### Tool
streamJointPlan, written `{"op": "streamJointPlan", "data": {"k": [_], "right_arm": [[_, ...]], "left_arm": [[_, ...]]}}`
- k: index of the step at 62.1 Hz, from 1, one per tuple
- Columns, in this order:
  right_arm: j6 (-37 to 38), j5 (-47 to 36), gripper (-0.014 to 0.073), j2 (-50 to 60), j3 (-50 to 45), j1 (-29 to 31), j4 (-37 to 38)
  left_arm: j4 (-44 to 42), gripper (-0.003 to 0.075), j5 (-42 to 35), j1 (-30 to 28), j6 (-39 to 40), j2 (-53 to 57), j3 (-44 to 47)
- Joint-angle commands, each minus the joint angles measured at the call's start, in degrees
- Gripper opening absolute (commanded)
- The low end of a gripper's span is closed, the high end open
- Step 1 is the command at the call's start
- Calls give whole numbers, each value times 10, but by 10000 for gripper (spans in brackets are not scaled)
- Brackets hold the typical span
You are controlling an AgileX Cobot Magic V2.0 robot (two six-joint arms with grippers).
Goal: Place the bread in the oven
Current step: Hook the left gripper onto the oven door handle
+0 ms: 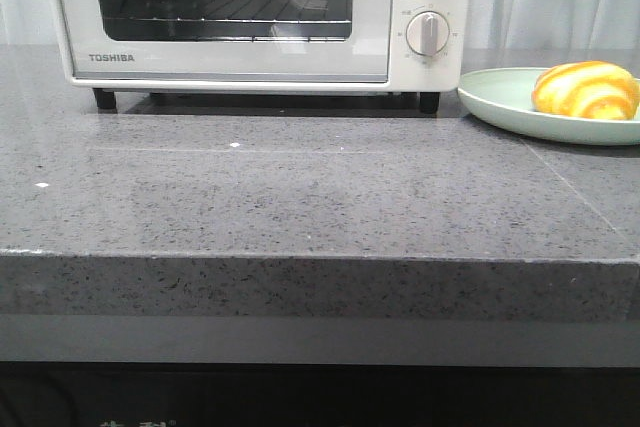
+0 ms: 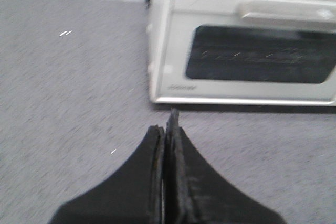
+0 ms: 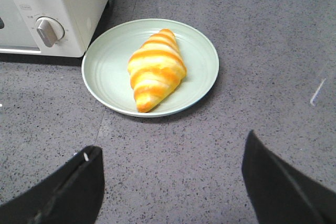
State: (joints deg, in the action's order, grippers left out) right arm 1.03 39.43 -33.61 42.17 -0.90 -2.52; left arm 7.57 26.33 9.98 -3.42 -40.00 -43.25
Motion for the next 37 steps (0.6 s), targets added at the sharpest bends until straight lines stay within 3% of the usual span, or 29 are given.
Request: {"op": "streamJointPlan", "data": {"k": [1, 16, 37], "right_arm": [[-6, -37, 568, -4, 19, 3, -5], [-6, -37, 568, -4, 19, 3, -6], [-6, -37, 568, -4, 19, 3, -7]], "left_arm": [[17, -18, -86, 39, -8, -22, -31], [15, -18, -156, 138, -14, -121, -99], [2, -17, -239, 208, -15, -281, -212]]}}
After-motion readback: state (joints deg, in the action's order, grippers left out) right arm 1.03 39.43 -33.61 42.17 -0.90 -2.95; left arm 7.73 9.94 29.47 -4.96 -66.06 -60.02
